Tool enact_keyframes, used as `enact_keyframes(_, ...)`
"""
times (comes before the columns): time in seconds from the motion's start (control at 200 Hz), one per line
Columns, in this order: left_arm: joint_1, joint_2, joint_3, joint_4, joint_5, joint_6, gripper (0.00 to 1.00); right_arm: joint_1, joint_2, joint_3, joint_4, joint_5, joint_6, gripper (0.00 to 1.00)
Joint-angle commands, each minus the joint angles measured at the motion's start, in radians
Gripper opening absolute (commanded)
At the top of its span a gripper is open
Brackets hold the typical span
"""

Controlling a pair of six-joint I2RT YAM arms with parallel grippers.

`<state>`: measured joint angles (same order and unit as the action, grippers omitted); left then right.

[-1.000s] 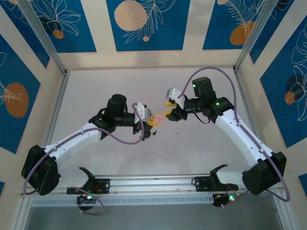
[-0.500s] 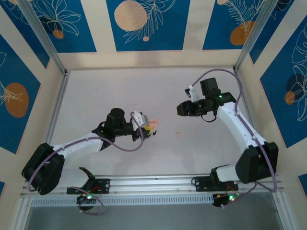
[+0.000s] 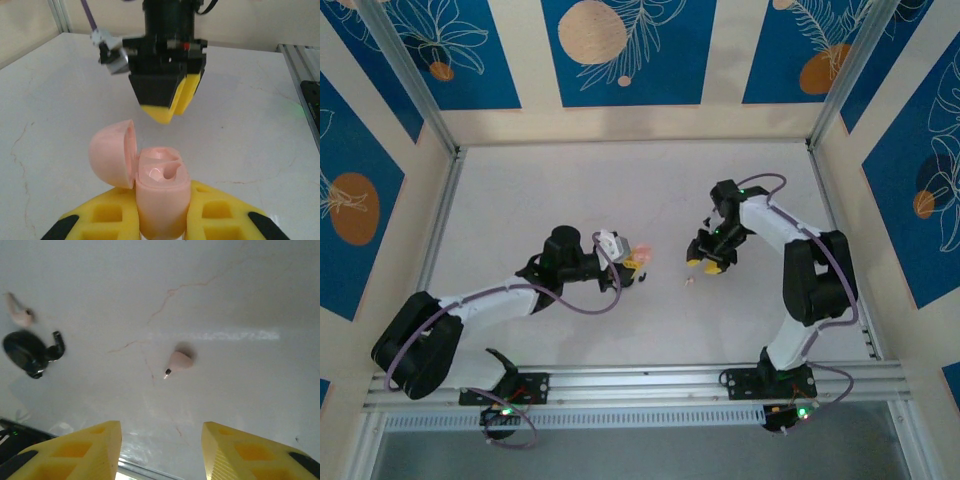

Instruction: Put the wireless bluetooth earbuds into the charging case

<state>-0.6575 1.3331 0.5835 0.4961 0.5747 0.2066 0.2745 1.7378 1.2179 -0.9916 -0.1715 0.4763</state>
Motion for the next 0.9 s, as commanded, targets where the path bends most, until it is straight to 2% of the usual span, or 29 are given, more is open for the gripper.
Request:
enact_keyframes(0.0, -0.001, 0.009, -0.011, 0.050, 0.012, -0.021, 0.14, 0.025, 0.045, 0.046, -0.050, 0.049, 0.023, 0.46)
enact_keyframes(0.435, 0.001, 0.008, -0.015, 0.045, 0.004, -0.027, 0.14, 0.063, 0.193, 0.094, -0.027, 0.070, 0.008, 0.42)
enact_keyframes(0.895, 0.001, 0.005, -0.016, 0.042, 0.005, -0.035, 0.13, 0.081, 0.224, 0.069, -0.004, 0.050, 0.013, 0.39)
